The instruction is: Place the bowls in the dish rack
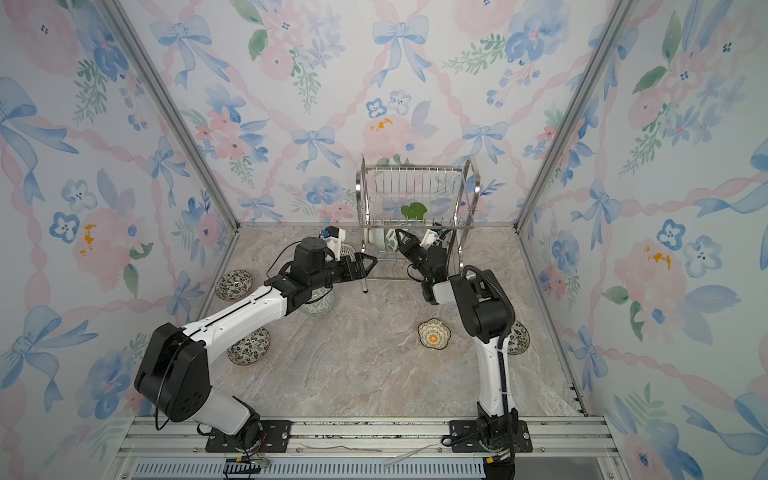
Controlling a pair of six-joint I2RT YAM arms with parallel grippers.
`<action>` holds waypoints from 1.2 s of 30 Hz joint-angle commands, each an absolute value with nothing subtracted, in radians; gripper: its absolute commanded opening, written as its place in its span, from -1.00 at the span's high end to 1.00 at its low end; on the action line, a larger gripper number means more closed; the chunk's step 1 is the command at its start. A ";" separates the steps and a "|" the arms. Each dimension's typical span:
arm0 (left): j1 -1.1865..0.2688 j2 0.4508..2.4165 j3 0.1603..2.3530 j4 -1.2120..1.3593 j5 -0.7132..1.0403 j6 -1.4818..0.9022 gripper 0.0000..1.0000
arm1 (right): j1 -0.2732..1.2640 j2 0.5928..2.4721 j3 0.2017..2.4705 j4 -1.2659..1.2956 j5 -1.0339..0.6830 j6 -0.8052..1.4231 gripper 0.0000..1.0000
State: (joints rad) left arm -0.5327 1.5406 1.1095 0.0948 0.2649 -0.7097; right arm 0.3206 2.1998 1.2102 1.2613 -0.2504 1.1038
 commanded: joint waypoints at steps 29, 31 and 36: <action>-0.532 1.546 1.105 0.060 0.250 -0.675 -0.96 | 0.326 2.372 1.430 1.302 -0.219 1.154 1.00; -0.533 1.543 1.103 0.060 0.251 -0.674 -0.96 | 0.327 2.378 1.437 1.294 -0.223 1.155 1.00; -0.532 1.542 1.101 0.060 0.251 -0.674 -0.96 | 0.331 2.382 1.457 1.233 -0.238 1.131 1.00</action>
